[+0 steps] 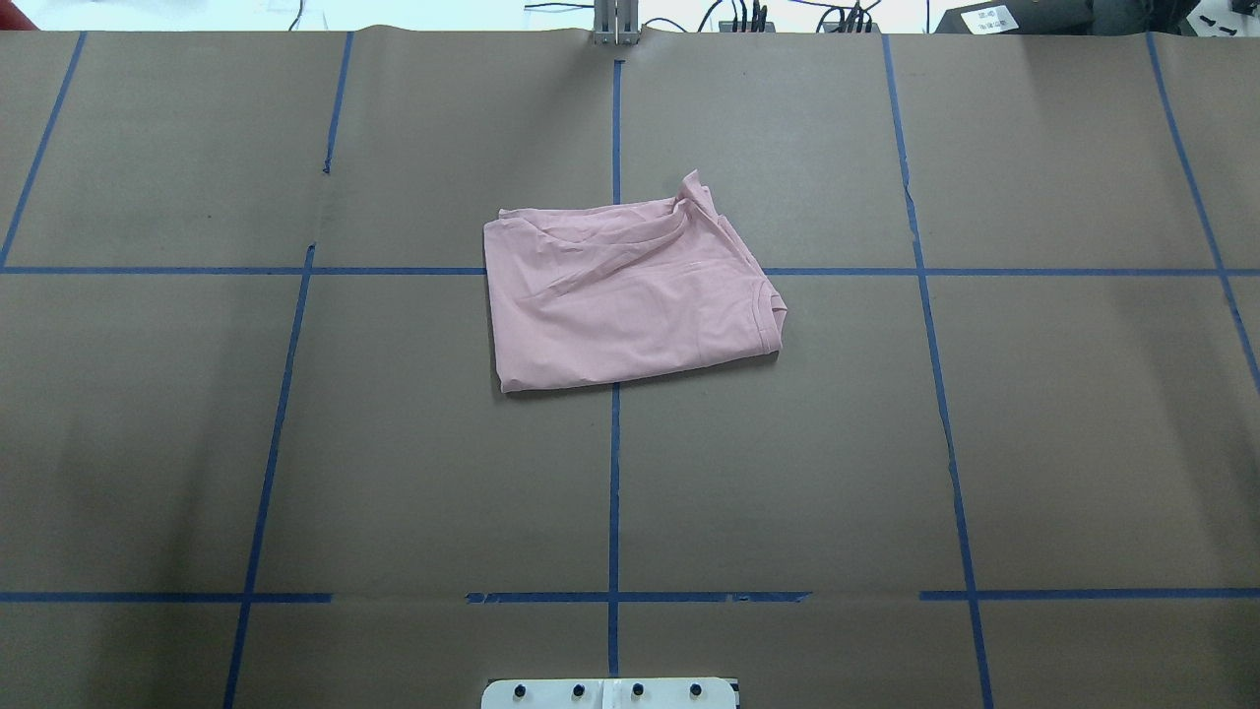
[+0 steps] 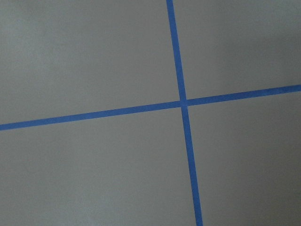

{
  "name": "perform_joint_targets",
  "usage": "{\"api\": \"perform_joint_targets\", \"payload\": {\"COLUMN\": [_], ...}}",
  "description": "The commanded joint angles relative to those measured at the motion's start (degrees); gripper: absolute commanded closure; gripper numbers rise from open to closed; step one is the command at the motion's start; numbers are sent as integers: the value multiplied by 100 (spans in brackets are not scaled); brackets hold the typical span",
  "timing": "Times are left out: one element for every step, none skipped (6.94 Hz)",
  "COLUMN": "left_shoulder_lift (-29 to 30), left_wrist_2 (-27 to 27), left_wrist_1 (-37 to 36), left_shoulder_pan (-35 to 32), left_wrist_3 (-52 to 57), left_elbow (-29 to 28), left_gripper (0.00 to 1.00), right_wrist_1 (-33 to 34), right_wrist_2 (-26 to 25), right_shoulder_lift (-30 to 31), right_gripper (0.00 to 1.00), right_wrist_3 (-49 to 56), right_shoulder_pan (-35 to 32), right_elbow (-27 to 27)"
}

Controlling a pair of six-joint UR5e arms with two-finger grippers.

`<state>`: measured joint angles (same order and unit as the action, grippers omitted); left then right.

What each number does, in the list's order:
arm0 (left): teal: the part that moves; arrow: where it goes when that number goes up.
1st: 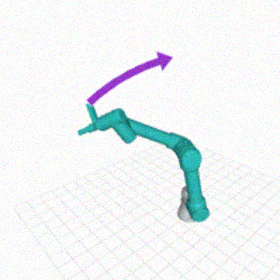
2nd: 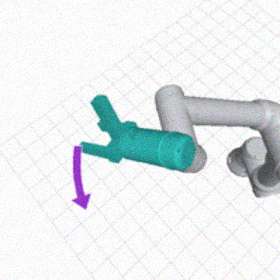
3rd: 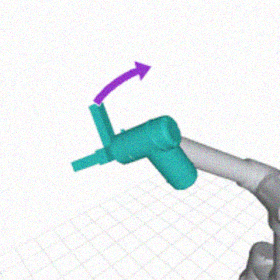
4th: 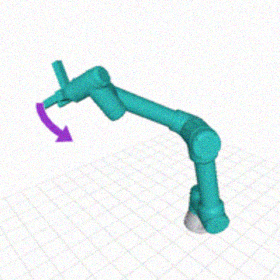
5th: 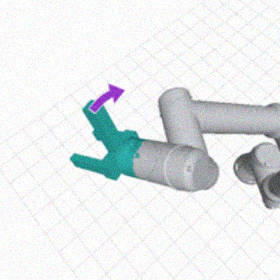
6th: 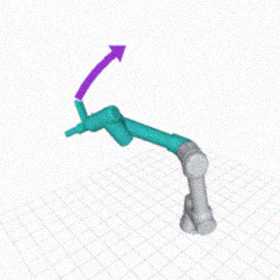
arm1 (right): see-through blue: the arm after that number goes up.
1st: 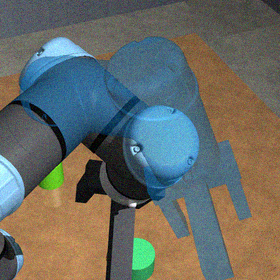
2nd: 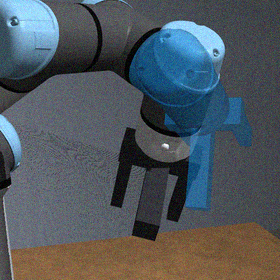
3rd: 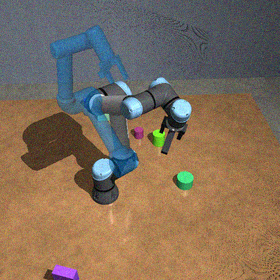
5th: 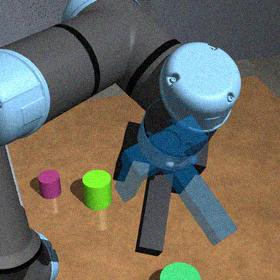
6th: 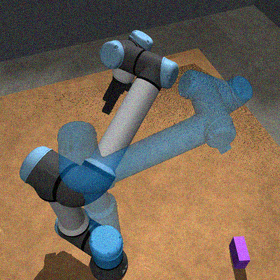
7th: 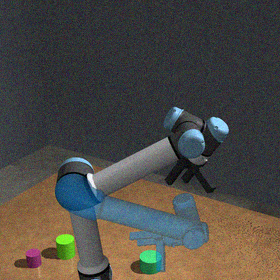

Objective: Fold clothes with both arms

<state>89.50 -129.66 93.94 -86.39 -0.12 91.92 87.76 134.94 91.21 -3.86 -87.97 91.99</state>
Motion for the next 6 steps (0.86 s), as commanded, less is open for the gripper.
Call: {"api": "perform_joint_targets", "payload": {"left_shoulder_lift": [-3,-3,-3,6,6,6], "left_wrist_2": [-15,-15,-15,-15,-15,-15], "left_wrist_1": [-34,-34,-34,-25,-25,-25], "left_shoulder_pan": [8,8,8,8,8,8], "left_wrist_3": [3,3,3,3,3,3], "left_elbow": [-8,-8,-8,-8,1,1], "left_gripper": [0,0,0,0,0,0], "right_wrist_1": [-5,-5,4,4,4,4], "right_wrist_2": [14,14,14,14,6,6], "right_shoulder_lift": [-7,-7,-7,-7,-7,-16], "right_gripper": [0,0,0,0,0,0], "right_wrist_3": [-1,-1,-1,-1,-9,-1], "right_shoulder_pan": [-18,-18,-18,-18,-18,-18], "right_elbow": [12,21,38,21,-14,-14]}}
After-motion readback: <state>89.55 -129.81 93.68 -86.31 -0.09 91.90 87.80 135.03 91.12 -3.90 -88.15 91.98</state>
